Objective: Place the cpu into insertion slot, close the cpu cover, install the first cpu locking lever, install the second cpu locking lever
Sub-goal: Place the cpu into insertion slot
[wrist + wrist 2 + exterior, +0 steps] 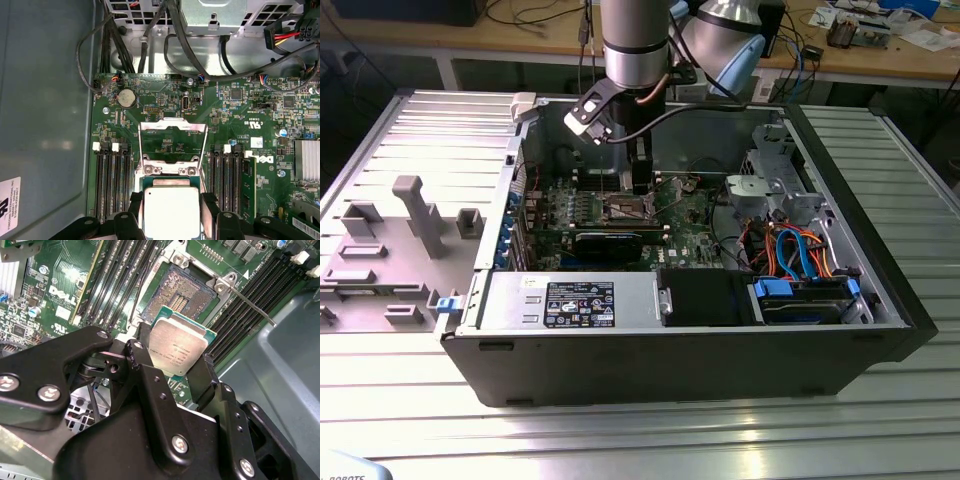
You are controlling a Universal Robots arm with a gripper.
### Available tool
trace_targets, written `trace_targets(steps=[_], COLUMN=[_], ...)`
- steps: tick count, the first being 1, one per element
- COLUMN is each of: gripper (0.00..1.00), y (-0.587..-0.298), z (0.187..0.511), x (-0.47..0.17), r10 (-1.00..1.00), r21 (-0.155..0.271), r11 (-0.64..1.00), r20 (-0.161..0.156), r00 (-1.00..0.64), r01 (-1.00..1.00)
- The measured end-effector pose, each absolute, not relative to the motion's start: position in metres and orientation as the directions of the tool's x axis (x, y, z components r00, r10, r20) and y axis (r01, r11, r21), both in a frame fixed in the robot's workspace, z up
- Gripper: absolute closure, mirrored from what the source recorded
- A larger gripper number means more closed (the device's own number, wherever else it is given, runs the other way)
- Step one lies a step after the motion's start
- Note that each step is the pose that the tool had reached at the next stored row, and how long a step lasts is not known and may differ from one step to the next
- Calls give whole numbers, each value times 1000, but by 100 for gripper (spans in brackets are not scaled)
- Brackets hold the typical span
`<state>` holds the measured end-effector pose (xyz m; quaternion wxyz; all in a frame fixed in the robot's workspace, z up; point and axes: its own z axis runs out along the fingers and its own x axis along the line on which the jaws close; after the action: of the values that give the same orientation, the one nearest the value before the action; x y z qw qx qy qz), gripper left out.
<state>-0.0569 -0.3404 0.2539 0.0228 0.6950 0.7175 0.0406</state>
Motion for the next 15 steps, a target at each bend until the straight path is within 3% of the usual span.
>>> trace_targets(steps=[15], gripper=[46], y=[-341], z=[218], x=[-68], r10=[999], r21=[92], r11=[31], r20=[24], r00=[-33], r01=[995])
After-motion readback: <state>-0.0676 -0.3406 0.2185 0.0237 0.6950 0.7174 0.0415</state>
